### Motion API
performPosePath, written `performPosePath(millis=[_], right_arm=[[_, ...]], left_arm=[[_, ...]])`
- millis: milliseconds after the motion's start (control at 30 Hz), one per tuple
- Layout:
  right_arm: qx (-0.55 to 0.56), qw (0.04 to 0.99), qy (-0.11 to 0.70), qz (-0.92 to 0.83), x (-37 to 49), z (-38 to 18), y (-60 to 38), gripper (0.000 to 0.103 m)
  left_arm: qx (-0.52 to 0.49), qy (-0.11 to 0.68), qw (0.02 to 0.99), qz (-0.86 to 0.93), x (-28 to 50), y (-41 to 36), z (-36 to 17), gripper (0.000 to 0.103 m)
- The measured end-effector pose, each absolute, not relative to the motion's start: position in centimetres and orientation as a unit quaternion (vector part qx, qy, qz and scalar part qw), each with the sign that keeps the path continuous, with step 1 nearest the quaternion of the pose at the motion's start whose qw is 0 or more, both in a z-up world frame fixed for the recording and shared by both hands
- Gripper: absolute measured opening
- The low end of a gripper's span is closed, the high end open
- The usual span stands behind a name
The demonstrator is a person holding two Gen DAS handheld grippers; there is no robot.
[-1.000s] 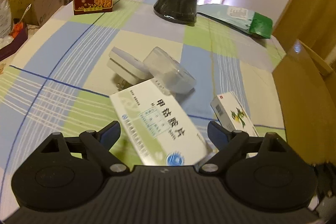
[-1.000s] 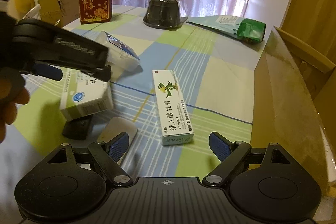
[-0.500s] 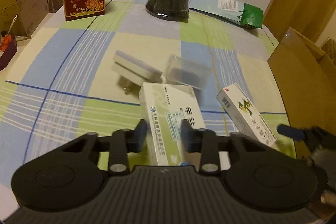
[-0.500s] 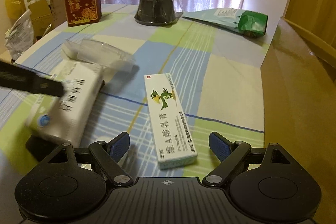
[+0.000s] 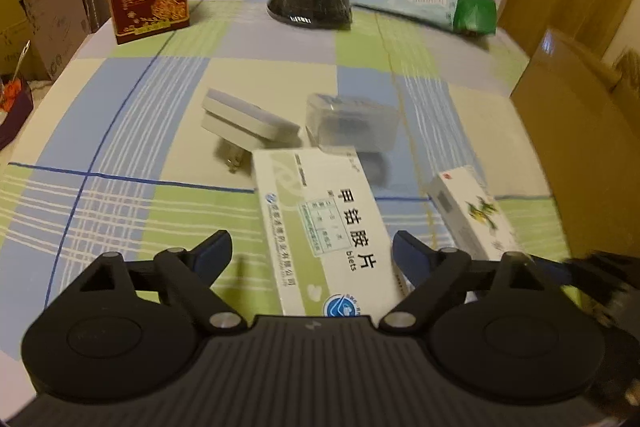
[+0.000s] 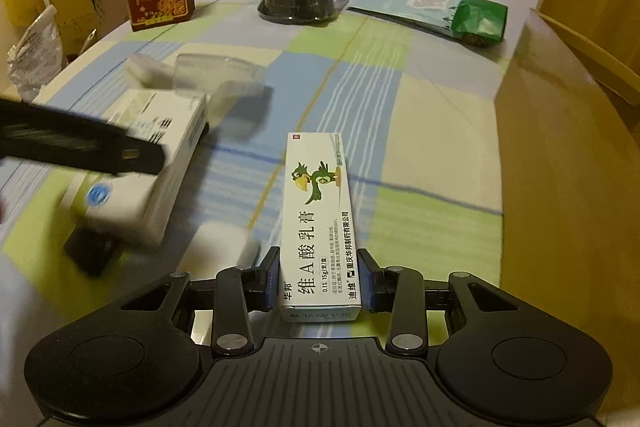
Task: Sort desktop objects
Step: 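Grasp the white medicine box with the left tool while the right tool grasps the green-printed ointment box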
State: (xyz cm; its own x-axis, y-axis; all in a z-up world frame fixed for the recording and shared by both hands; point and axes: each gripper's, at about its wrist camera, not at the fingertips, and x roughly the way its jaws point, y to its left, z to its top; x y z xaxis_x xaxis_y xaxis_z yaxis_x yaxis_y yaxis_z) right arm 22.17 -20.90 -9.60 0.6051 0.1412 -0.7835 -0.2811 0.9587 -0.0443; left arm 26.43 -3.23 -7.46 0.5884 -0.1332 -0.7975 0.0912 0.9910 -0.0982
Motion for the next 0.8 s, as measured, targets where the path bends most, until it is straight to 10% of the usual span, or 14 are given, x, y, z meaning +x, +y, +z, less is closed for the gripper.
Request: performPosePath(millis=[100, 400, 500, 600, 700, 800], right_arm=[[-0.073, 0.892, 0.430, 0.117, 20.2, -9.4, -21.3, 0.038], [-0.051, 0.889, 0.440, 0.113, 16.3, -8.6, -22.5, 0.038], [-0.045, 0.889, 0.442, 0.111, 15.4, -8.4, -22.8, 0.038], [-0.040, 0.889, 0.443, 0.107, 14.7, -8.3, -23.1, 0.038], [-0.040, 0.892, 0.438, 0.102, 14.3, -8.1, -23.3, 0.038], [-0.046, 0.893, 0.436, 0.102, 14.1, -8.2, -23.5, 0.038]], left_arm=[[-0.009, 0.444, 0.894, -0.065, 26.3, -3.6, -7.9, 0.079], [-0.001, 0.430, 0.896, -0.115, 24.7, -2.5, -6.4, 0.019], [0.000, 0.432, 0.892, -0.132, 24.0, -2.3, -6.3, 0.018], [0.006, 0.432, 0.892, -0.132, 23.6, -2.9, -6.4, 0.022], [-0.010, 0.431, 0.896, -0.111, 23.9, -3.5, -6.4, 0.075], [0.001, 0.425, 0.900, -0.099, 24.3, -4.8, -6.7, 0.080]])
